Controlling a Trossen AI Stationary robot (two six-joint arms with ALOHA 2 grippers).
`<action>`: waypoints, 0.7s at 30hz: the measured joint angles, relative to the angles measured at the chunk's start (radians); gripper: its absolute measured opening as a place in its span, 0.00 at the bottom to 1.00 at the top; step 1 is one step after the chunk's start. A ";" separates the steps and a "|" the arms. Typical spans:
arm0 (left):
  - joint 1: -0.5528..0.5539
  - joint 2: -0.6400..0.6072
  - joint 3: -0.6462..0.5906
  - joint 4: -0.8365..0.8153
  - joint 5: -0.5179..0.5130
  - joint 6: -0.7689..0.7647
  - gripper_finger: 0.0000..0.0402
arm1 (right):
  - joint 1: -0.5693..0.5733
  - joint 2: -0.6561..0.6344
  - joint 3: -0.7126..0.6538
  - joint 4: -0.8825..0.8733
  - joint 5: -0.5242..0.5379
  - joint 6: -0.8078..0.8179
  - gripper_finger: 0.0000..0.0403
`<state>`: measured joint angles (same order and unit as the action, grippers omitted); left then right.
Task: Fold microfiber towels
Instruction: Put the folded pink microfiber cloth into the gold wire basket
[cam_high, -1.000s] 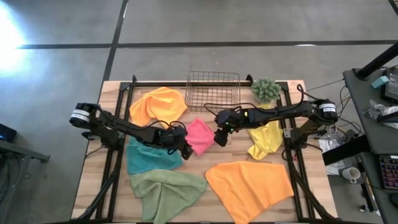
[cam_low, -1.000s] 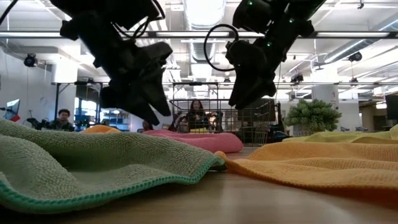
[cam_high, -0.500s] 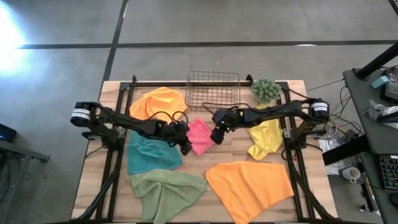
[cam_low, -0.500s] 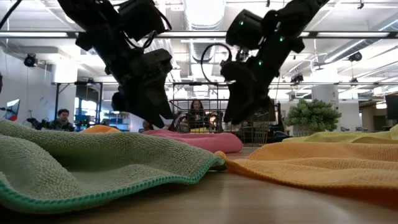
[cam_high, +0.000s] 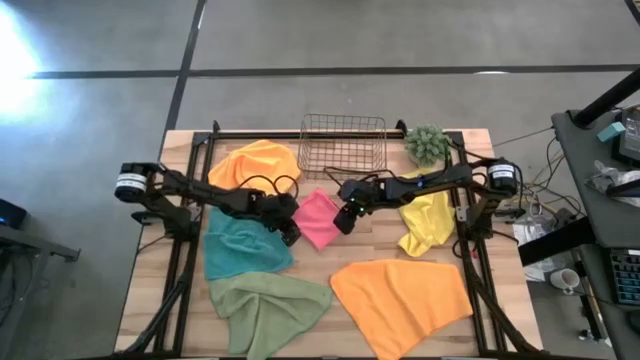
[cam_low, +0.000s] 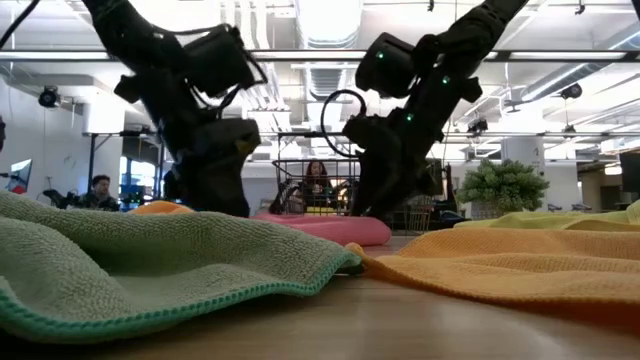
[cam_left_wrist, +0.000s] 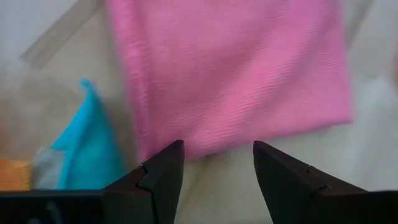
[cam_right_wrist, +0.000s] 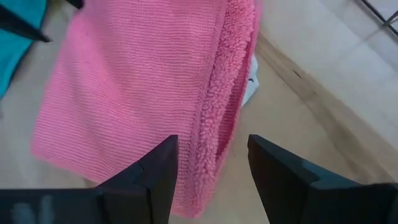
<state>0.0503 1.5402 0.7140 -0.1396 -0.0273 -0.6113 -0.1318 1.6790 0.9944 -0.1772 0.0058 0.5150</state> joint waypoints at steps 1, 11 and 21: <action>0.005 0.000 -0.006 0.000 0.000 0.000 0.44 | 0.000 0.006 0.000 0.002 -0.004 0.005 0.45; 0.049 0.000 -0.013 0.031 -0.027 0.026 0.44 | 0.062 0.053 0.000 0.002 -0.010 0.151 0.42; 0.088 0.000 -0.013 0.026 -0.024 0.129 0.44 | 0.157 0.047 0.000 0.004 0.019 0.297 0.34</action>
<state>0.1383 1.5397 0.7010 -0.1139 -0.0517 -0.4823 0.0247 1.7264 0.9947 -0.1734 0.0250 0.8120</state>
